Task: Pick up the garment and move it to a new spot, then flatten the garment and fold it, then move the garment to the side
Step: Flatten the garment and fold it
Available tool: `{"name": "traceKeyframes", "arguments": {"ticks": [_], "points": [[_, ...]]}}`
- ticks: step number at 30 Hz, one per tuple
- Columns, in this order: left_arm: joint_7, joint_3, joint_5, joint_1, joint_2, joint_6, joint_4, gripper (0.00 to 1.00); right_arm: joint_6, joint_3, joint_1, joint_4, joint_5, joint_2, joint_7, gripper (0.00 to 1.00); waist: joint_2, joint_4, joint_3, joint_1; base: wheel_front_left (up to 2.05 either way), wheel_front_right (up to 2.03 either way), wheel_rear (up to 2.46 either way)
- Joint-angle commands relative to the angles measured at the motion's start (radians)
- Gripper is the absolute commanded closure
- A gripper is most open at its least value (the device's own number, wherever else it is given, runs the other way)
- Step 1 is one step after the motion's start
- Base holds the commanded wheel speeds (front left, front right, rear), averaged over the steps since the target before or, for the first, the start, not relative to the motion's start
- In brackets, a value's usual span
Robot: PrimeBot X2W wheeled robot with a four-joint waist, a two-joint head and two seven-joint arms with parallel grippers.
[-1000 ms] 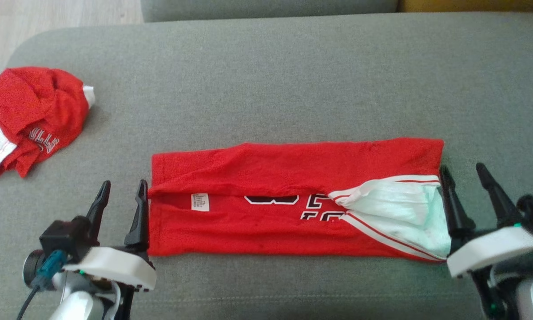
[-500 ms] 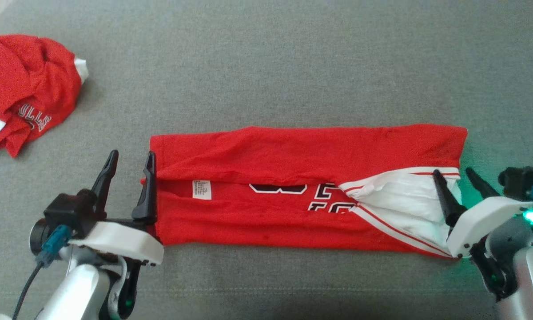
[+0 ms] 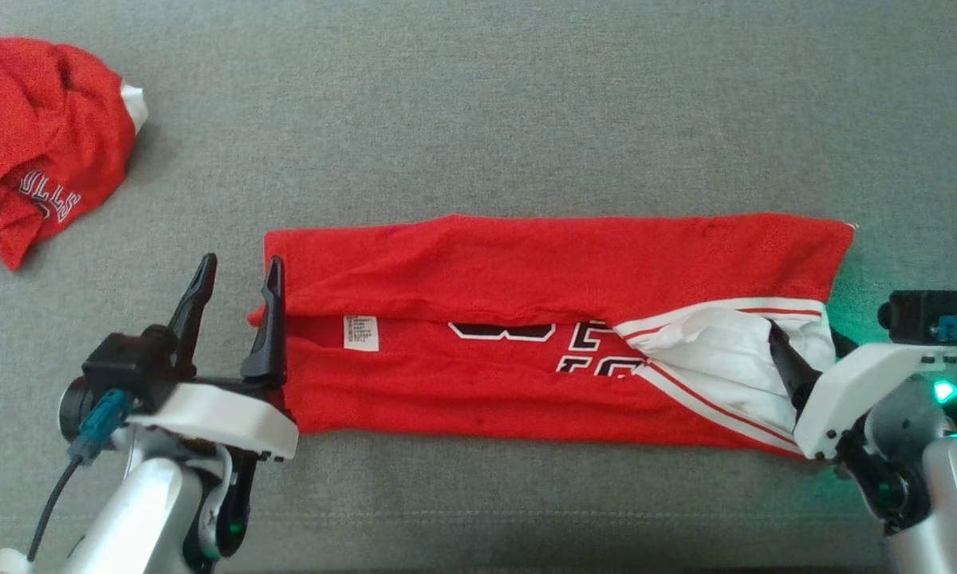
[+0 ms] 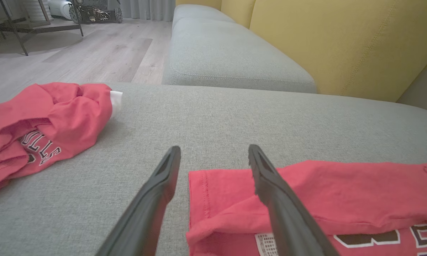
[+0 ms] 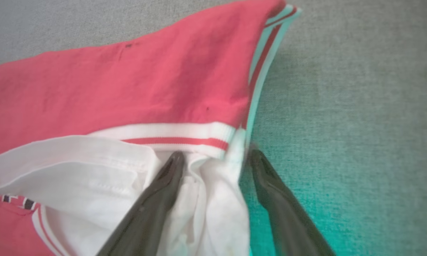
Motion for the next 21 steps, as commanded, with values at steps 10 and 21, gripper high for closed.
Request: {"name": "traceKeyframes", "arguments": {"ticks": [10,21], "points": [[-0.014,0.047,0.012,-0.047,0.020,-0.003,-0.027,0.00,-0.001,0.004,0.018,-0.057,0.013,0.007,-0.011,1.00,0.0000,-0.003,0.002,0.0000,0.00,0.00,0.00],[-0.017,0.057,0.004,-0.031,0.017,-0.001,-0.026,0.00,-0.001,-0.130,0.048,-0.122,-0.003,-0.036,-0.029,1.00,0.0000,-0.010,-0.020,0.0000,0.00,0.00,0.00]]}}
